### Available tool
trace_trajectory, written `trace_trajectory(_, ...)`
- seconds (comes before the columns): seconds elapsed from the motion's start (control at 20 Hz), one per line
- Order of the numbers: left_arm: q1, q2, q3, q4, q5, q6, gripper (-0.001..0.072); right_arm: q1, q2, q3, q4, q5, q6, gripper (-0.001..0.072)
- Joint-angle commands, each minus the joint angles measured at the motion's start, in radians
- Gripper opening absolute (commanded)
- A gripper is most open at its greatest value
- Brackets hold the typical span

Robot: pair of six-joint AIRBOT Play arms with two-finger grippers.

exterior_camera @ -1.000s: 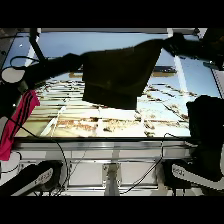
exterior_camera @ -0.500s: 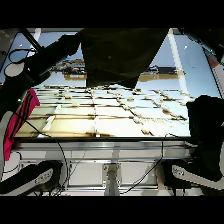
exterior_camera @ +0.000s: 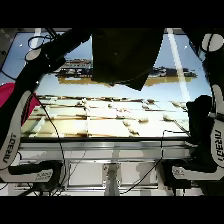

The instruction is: Fold the clothes and pants, and hang the long-sleeved shirts on hangers.

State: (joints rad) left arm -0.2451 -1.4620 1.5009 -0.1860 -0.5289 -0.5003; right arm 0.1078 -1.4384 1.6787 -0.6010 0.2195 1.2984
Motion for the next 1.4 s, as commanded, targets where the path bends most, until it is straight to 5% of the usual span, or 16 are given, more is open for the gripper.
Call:
trace_trajectory(0.0,-0.002,-0.078,0.126,0.034,-0.032,-0.031,0.0012,-0.005,-0.085,0.171,-0.042,0.092,-0.010,0.0023)
trace_trajectory(0.15,0.019,-0.078,0.126,0.467,-0.078,-0.325,0.0012,-0.074,-0.117,0.241,-0.050,0.299,0.009,0.0023)
trace_trajectory(0.3,0.043,-0.077,0.113,0.877,-0.306,-0.570,0.0012,-0.164,-0.120,0.230,-0.072,0.615,0.055,0.0023)
trace_trajectory(0.5,0.042,-0.029,-0.062,0.942,-0.460,-0.578,0.0012,-0.198,-0.099,0.111,-0.161,0.976,0.081,0.0022)
trace_trajectory(1.0,-0.020,0.378,-0.780,1.020,-0.459,-0.554,0.0012,-0.198,0.331,-0.784,-0.207,1.022,0.104,0.0024)
trace_trajectory(1.35,-0.143,0.559,-1.040,1.021,-0.455,-0.579,0.0013,-0.198,0.480,-1.052,-0.294,1.144,0.160,0.0024)
